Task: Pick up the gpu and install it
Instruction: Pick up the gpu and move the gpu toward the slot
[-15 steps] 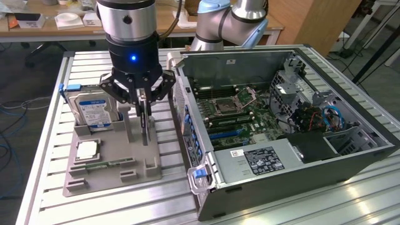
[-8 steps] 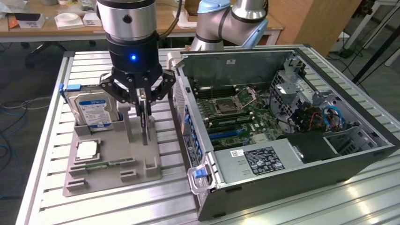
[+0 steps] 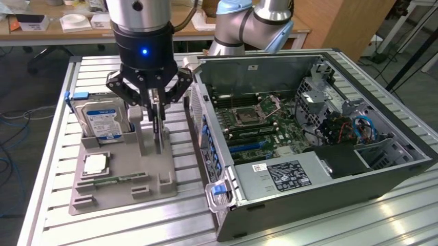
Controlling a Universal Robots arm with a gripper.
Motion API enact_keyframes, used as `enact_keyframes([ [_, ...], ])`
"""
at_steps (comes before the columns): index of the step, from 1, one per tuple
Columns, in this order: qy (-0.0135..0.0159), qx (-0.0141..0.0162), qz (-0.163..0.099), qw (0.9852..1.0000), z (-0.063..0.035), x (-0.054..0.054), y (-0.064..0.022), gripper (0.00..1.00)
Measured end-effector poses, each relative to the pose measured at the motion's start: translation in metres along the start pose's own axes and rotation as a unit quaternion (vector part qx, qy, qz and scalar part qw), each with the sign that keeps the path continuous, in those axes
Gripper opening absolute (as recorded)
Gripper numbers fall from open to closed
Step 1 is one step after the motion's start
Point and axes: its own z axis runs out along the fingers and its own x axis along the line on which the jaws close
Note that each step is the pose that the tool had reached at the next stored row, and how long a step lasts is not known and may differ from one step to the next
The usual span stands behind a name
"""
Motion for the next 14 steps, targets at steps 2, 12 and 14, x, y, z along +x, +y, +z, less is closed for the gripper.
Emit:
enact_keyframes([
  [2,-0.0001,0.0004,0.000,1.0000,-0.0048,0.000,0.0000,0.26],
  [12,-0.0002,0.0022,0.000,1.0000,-0.0347,-0.001,-0.0001,0.26],
  [14,-0.0002,0.0026,0.000,1.0000,-0.0414,-0.001,-0.0001,0.26],
])
